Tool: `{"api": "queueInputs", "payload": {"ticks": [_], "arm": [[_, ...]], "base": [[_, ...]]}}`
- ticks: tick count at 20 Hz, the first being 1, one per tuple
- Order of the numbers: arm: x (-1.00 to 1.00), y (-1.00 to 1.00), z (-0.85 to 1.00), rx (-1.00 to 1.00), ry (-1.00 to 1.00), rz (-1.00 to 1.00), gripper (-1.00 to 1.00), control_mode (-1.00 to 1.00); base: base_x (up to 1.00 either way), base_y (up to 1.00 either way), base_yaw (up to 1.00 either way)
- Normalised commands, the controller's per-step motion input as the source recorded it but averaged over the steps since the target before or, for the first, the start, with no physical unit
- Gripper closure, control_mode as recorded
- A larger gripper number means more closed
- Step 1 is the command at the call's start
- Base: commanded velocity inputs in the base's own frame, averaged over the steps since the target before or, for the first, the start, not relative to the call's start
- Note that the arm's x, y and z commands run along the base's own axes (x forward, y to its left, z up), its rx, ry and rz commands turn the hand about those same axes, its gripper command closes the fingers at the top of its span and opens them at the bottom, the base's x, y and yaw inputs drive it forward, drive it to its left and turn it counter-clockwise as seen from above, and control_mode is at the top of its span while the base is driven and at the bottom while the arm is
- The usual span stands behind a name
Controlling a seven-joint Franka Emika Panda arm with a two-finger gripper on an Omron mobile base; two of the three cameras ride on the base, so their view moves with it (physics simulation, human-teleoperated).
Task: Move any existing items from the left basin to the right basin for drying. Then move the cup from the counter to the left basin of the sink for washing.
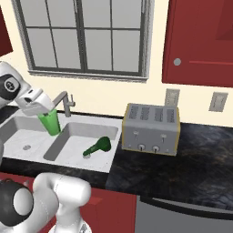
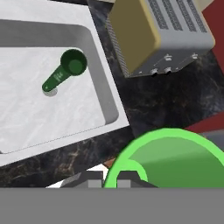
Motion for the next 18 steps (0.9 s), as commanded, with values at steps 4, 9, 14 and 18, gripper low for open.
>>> {"api": "queueInputs", "payload": {"ticks": [4, 9, 14, 18], "arm": [[-0.17, 1.0, -0.03, 0.0, 0.0, 0.0, 1.0, -1.0], [-0.1, 0.93, -0.2, 0.0, 0.0, 0.0, 1.0, -1.0], [-0.01, 0.67, -0.38, 0.0, -0.06, 0.0, 1.0, -1.0], [0.2, 0.49, -0.37, 0.03, -0.08, 0.04, 1.0, -1.0]], "base": [[0.0, 0.0, 0.0], [0.0, 0.0, 0.0], [0.0, 0.0, 0.0], [0.0, 0.0, 0.0]]}}
